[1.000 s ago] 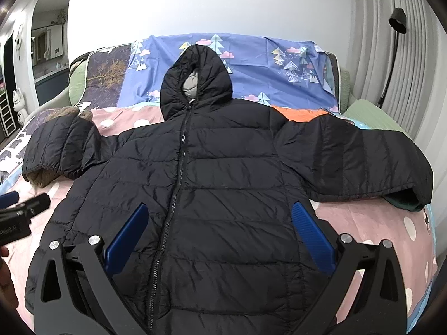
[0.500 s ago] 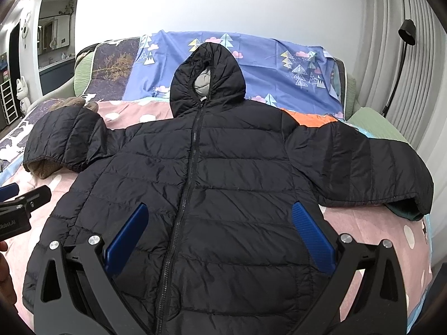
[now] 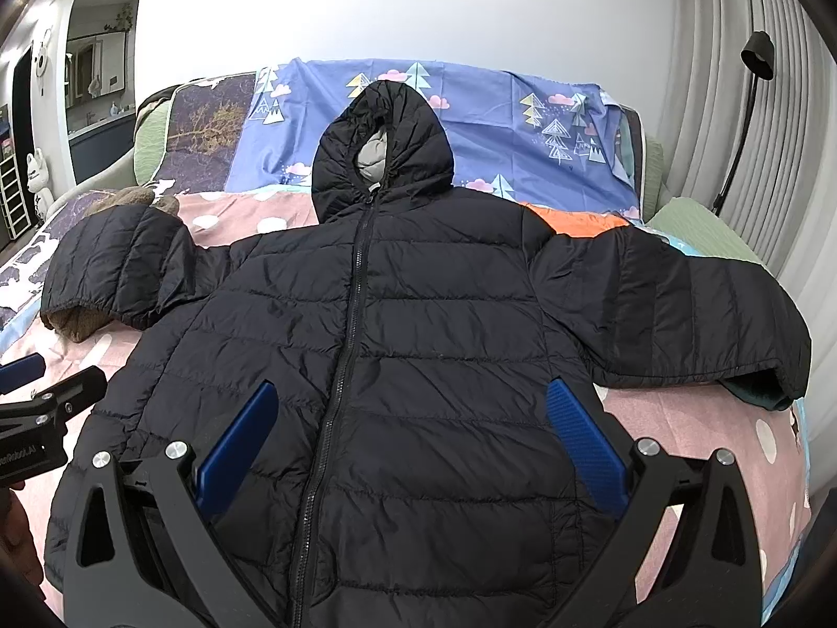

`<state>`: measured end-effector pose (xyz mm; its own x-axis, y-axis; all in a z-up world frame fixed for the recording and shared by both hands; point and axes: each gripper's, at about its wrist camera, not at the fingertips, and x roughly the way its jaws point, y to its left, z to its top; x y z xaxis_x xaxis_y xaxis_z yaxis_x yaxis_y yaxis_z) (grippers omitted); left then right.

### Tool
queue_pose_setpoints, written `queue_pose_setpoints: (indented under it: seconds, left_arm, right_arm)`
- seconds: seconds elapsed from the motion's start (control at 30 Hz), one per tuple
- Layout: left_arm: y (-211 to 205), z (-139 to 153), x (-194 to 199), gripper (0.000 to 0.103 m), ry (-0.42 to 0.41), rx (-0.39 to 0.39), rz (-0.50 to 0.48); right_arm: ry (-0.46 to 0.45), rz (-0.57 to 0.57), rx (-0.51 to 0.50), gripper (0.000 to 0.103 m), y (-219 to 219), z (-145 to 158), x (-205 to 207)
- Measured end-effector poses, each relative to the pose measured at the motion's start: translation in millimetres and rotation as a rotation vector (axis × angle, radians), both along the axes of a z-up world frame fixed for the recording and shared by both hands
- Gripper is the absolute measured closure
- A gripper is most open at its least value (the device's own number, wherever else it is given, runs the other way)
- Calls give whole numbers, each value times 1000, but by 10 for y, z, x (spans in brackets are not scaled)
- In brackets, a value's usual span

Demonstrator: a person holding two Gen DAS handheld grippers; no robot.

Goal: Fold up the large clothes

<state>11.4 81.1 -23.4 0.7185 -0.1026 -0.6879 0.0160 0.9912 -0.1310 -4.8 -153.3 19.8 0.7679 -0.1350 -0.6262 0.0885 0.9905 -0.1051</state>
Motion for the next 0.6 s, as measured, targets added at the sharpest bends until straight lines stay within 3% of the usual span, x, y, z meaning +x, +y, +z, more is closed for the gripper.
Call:
queue_pose_setpoints:
  seconds: [0.6]
  left_arm:
    - [-123,-13,72,2,-12,2,-56]
  right_arm:
    - [-9,-17,3,1,-82,-4,41]
